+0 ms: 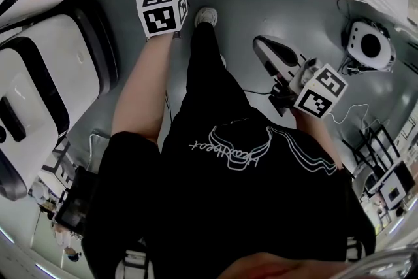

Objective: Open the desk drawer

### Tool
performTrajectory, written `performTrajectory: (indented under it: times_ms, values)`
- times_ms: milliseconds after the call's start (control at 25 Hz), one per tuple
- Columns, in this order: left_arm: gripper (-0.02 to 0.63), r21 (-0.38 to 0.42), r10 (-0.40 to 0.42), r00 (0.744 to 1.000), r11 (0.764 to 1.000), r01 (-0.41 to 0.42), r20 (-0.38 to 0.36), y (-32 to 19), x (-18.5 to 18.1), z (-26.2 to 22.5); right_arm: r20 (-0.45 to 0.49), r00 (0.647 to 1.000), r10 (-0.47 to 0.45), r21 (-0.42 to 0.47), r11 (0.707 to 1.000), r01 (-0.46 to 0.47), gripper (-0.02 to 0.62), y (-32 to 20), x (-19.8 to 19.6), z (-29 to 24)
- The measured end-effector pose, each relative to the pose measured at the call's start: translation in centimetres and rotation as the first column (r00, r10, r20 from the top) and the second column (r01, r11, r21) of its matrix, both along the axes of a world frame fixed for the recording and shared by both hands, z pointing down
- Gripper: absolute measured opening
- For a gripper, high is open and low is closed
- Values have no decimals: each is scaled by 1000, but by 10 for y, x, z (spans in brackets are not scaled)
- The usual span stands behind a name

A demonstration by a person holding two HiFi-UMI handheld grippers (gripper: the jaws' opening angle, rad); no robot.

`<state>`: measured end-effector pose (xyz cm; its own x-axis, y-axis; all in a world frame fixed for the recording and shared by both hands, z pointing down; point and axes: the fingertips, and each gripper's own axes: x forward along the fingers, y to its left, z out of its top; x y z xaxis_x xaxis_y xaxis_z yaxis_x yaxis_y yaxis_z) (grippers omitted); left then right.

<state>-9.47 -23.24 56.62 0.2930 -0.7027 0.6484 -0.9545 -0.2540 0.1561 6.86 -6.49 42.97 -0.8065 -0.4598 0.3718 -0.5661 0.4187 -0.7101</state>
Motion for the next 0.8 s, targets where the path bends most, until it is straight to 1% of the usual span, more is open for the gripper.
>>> performTrajectory:
  times_ms: [280,600,800]
  values:
    - [91,0,0,1000,1000,0,-3,21,-2,1,-6,1000,-15,16,1000,15,5,17,-2,-1]
    - [91,-7,6,1000,1000,-6,12,46,-3,-1,-3,999,-39,27,999,39,5,32,-7,-8]
    - [91,-13,-6,1000,1000,6,13,63,-4,0,-4,999,-53,32,998,53,5,40,-7,-12]
